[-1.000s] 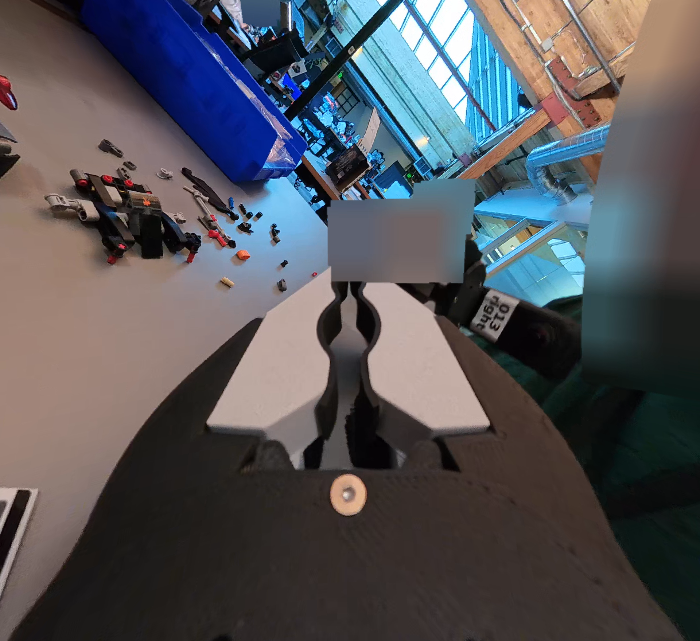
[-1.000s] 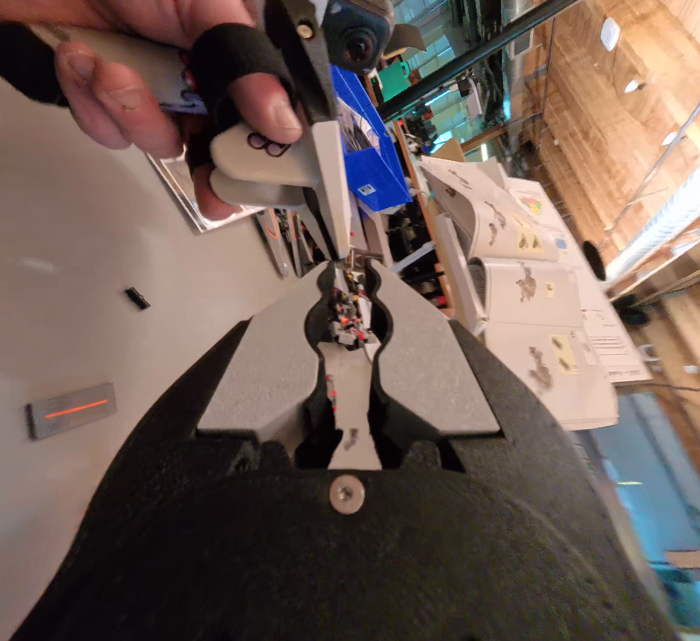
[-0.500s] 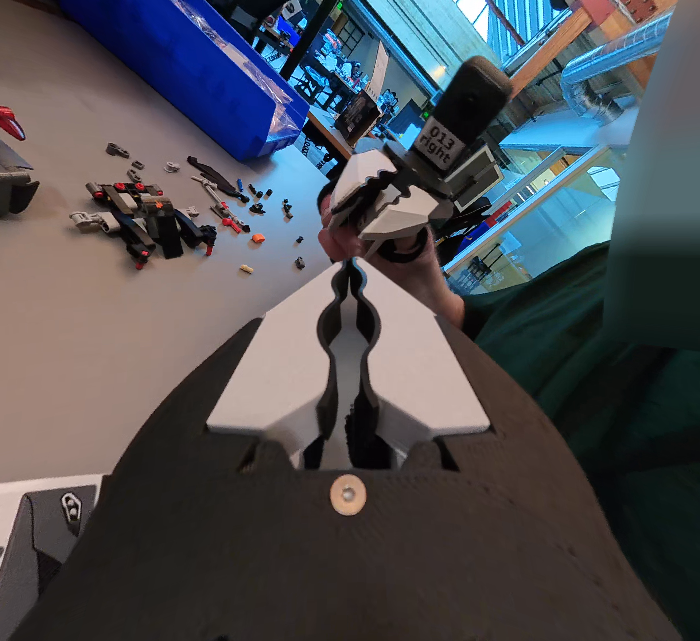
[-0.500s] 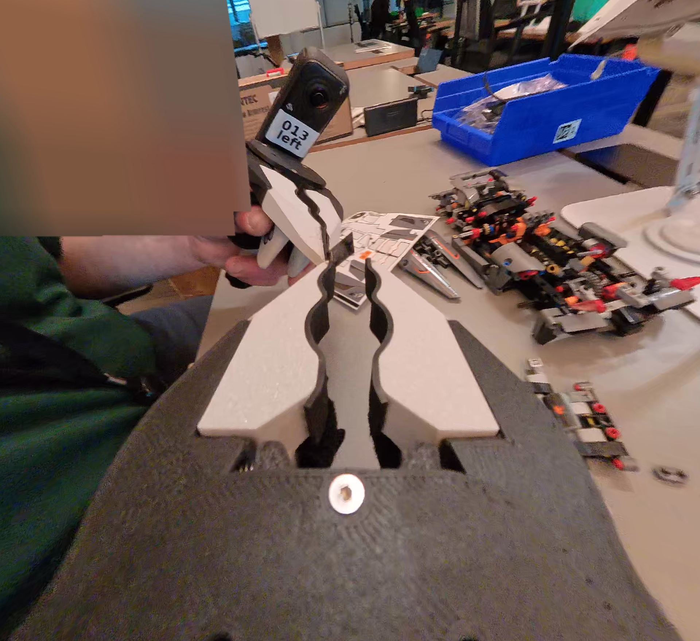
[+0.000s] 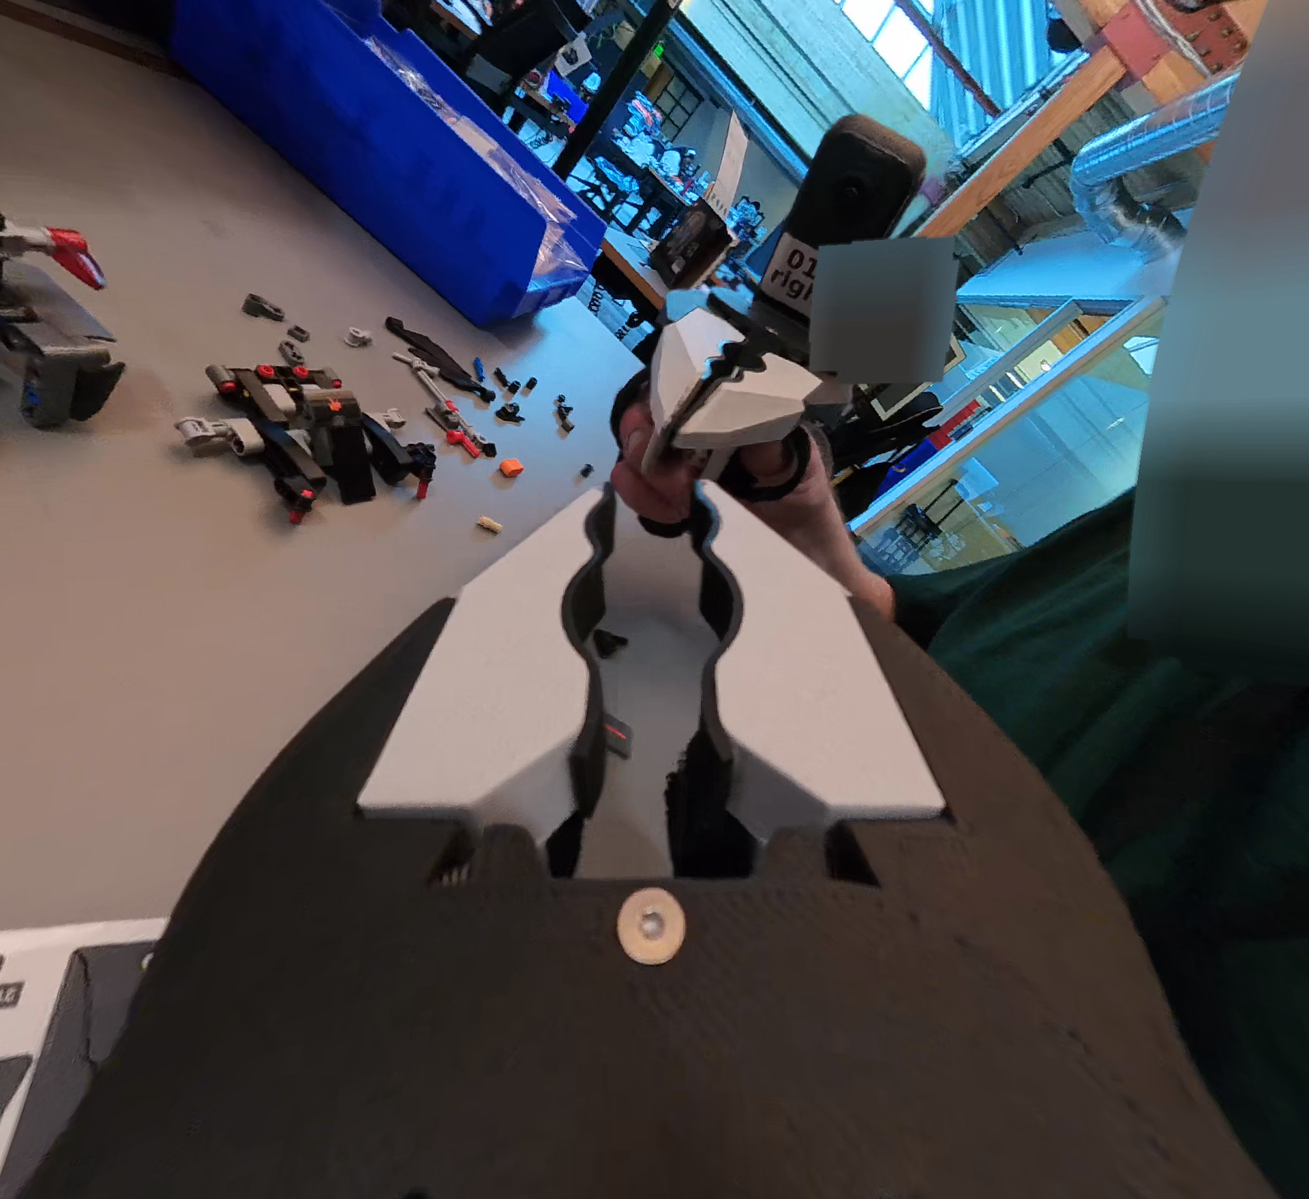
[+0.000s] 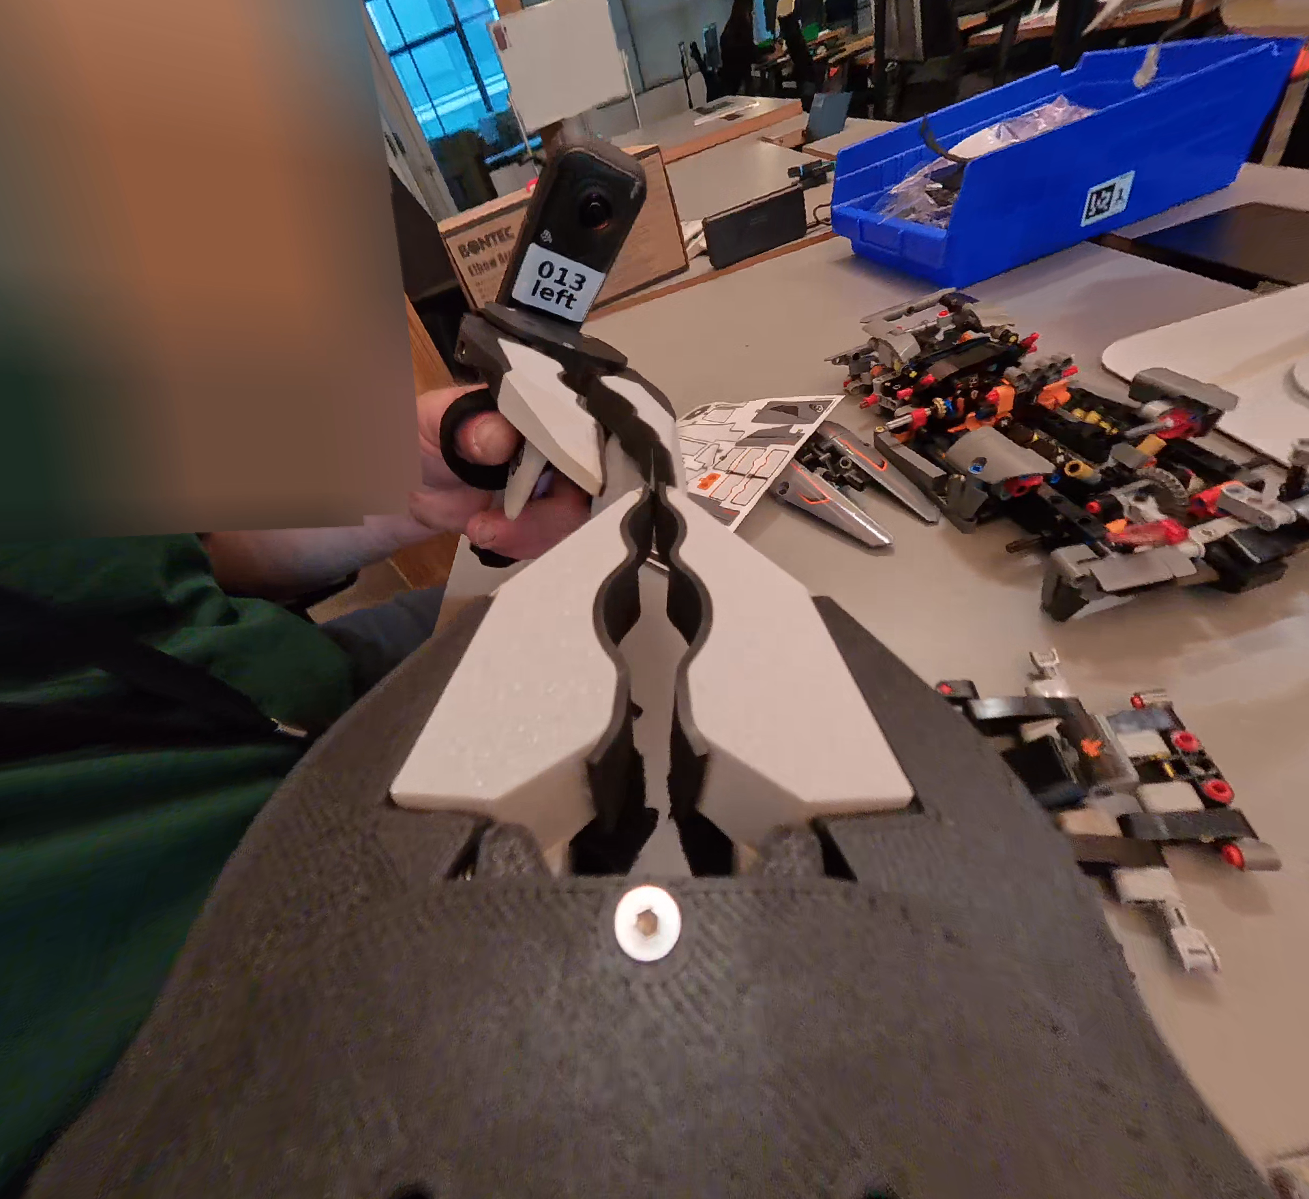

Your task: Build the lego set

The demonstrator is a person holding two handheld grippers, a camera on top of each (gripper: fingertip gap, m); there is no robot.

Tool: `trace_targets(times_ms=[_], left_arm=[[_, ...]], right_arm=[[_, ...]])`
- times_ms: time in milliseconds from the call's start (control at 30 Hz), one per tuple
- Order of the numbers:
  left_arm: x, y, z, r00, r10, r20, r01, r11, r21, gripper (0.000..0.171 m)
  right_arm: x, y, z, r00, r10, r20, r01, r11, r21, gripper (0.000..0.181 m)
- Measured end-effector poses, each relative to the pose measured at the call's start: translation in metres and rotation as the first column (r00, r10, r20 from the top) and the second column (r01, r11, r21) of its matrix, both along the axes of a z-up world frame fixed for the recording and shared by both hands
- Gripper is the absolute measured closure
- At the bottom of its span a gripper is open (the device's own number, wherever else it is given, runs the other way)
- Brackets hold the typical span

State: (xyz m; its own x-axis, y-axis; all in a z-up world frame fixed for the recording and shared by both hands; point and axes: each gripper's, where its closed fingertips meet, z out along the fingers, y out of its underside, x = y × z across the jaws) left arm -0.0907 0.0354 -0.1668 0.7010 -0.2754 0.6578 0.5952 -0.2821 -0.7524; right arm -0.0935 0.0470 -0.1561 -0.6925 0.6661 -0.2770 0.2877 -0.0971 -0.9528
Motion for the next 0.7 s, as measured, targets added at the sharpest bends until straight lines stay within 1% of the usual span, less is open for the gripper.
trace_targets(times_ms=[33, 133, 300, 367, 467, 567, 700], left_arm=[[-0.003, 0.001, -0.001, 1.000, 0.016, -0.003, -0.016, 1.000, -0.004, 0.147], [-0.014, 0.001, 0.003, 0.998, 0.048, 0.027, -0.049, 0.999, 0.022, 0.146], [-0.022, 0.006, -0.015, 0.995, 0.075, -0.070, -0.079, 0.995, -0.058, 0.145], [-0.025, 0.011, -0.025, 0.987, 0.074, -0.142, -0.089, 0.991, -0.103, 0.143], [-0.030, 0.021, -0.042, 0.953, 0.048, -0.299, -0.103, 0.980, -0.171, 0.141], [-0.036, 0.033, -0.049, 0.902, 0.009, -0.433, -0.107, 0.973, -0.202, 0.140], [-0.049, 0.053, -0.059, 0.830, -0.063, -0.555, -0.086, 0.967, -0.238, 0.143]], right_arm=[[0.000, 0.006, 0.000, 1.000, -0.007, 0.012, 0.008, 1.000, -0.021, 0.181], [-0.001, 0.033, -0.005, 0.996, -0.076, 0.050, 0.078, 0.997, -0.029, 0.181], [-0.006, 0.081, -0.021, 0.975, -0.160, 0.156, 0.167, 0.985, -0.031, 0.181], [-0.009, 0.093, -0.033, 0.962, -0.177, 0.208, 0.186, 0.982, -0.024, 0.181], [-0.013, 0.100, -0.053, 0.945, -0.190, 0.268, 0.195, 0.981, 0.010, 0.181], [-0.017, 0.097, -0.073, 0.928, -0.176, 0.327, 0.170, 0.984, 0.046, 0.181], [-0.022, 0.091, -0.091, 0.910, -0.178, 0.374, 0.149, 0.983, 0.106, 0.181]])
